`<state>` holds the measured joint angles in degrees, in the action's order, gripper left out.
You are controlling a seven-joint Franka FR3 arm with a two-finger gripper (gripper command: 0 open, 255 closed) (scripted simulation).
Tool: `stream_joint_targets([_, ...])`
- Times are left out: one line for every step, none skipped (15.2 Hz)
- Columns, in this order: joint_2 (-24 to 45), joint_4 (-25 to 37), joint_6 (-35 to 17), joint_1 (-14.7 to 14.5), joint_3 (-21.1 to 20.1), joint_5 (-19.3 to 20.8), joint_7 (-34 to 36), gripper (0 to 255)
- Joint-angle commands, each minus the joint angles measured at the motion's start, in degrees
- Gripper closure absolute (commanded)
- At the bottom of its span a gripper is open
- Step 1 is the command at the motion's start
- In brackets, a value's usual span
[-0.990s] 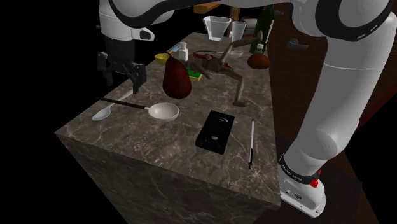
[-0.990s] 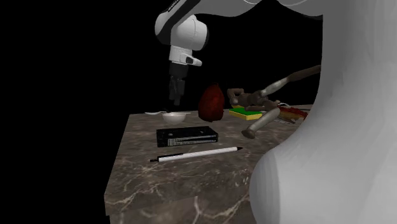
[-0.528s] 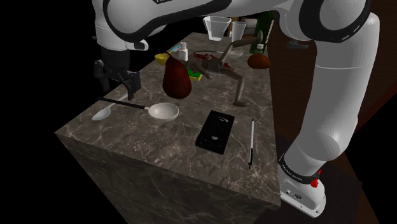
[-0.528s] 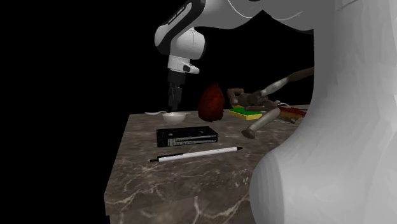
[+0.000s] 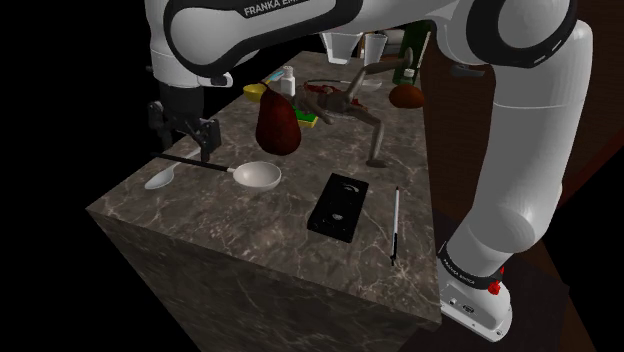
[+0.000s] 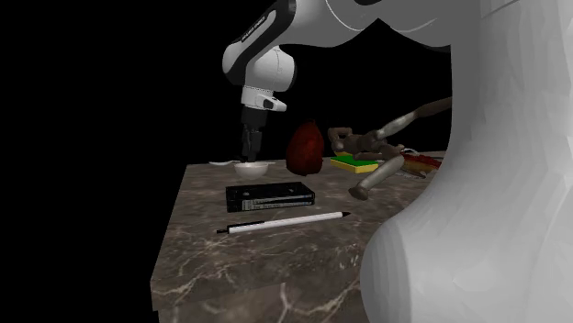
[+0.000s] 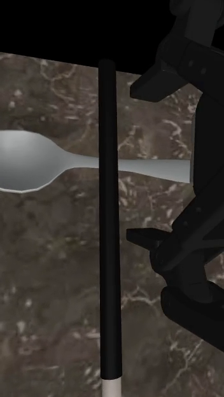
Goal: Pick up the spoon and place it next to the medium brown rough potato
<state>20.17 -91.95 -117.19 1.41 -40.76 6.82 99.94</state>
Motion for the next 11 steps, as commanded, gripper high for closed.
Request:
stream_joint_targets([0.0, 0.0, 0.0, 0.0, 0.0, 0.0, 0.0, 0])
stream_joint_targets([0.0, 0.0, 0.0, 0.0, 0.0, 0.0, 0.0, 255])
stream_joint_targets([0.0, 0.0, 0.0, 0.0, 0.0, 0.0, 0.0, 255])
stream_joint_targets([0.0, 0.0, 0.0, 0.0, 0.0, 0.0, 0.0, 255])
stream_joint_targets([-0.1, 0.0, 0.0, 0.0, 0.0, 0.0, 0.0, 255])
stream_joint_targets([0.0, 0.0, 0.0, 0.0, 0.0, 0.0, 0.0, 255])
stream_joint_targets([0.0, 0.0, 0.0, 0.0, 0.0, 0.0, 0.0, 255])
stream_joint_targets([0.0, 0.0, 0.0, 0.0, 0.0, 0.0, 0.0, 255])
stream_joint_targets([0.0, 0.0, 0.0, 0.0, 0.0, 0.0, 0.0, 255])
stream_joint_targets([0.0, 0.0, 0.0, 0.0, 0.0, 0.0, 0.0, 255])
stream_joint_targets([0.0, 0.0, 0.0, 0.0, 0.0, 0.0, 0.0, 255])
